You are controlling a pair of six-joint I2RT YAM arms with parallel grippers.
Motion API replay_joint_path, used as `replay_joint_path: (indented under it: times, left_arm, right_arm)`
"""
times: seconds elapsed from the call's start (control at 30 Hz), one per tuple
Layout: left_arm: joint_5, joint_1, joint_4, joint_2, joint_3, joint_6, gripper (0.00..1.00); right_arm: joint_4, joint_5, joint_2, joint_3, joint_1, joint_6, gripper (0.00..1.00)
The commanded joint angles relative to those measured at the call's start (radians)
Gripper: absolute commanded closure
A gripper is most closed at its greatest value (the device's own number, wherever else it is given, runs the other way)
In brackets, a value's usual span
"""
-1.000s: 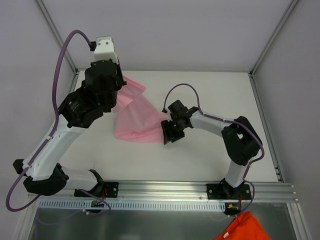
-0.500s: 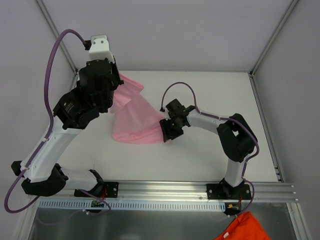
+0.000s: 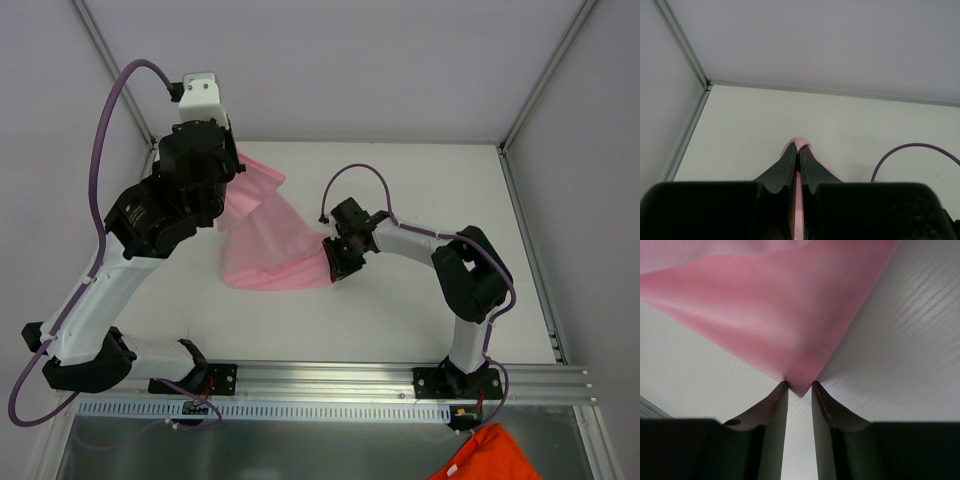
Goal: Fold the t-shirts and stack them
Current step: Flatten out the tshirt
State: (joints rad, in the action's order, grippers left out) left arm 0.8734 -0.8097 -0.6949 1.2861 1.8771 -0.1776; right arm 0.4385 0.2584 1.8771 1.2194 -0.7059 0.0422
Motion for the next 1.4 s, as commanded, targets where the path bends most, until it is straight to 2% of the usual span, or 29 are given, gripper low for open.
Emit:
replay_joint_path:
  times: [0.0,0.13,0.2,0.3,0.43,0.6,0.73,0.8,0.9,1.07,1.27,1.37]
  left_arm:
    - [0.027,0.004,0.014,-0.016,0.036,0.01,1.0]
    - [0.032,0.004,0.017,-0.016,0.031,0.01,1.0]
    - [0.032,0.004,0.018,-0.014,0.027,0.009,1.0]
    - [0.026,0.004,0.032,-0.018,0.007,0.007,1.0]
    - [0.01,0.004,0.061,-0.018,-0.051,0.001,1.0]
    - [-0.008,0.004,0.133,-0.01,-0.079,0.01,1.0]
    - [-0.013,0.006,0.208,0.021,-0.011,0.079,1.0]
    - [-0.013,0.004,0.242,0.047,0.025,0.131,1.0]
    - [-0.004,0.004,0.302,0.058,0.062,0.199,1.0]
    - [0.012,0.006,0.321,0.047,0.063,0.216,1.0]
    - [0.039,0.006,0.342,0.004,0.019,0.224,1.0]
    - [0.056,0.006,0.37,-0.001,0.004,0.242,1.0]
  right_arm:
    - [-0.018,0.008,0.008,0.026,0.0,-0.004,0.73]
    - [-0.018,0.027,0.002,0.028,0.008,-0.016,0.85]
    - [-0.012,0.033,-0.006,0.032,0.011,-0.019,0.98]
    - [0.029,0.007,-0.022,0.066,0.009,0.001,0.99]
    - [0.236,-0.132,-0.026,0.224,0.013,0.109,0.99]
    - [0.442,-0.355,-0.07,0.515,0.09,0.223,0.99]
    - [0.549,-0.425,-0.119,0.748,0.212,0.187,0.99]
    - [0.63,-0.502,-0.113,0.924,0.243,0.177,0.99]
    - [0.666,-0.62,-0.122,1.061,0.296,0.177,0.99]
    - [0.631,-0.783,-0.2,1.057,0.352,0.131,0.99]
    - [0.458,-0.93,-0.349,0.908,0.353,0.105,0.99]
    - [0.407,-1.01,-0.391,0.899,0.355,0.097,0.99]
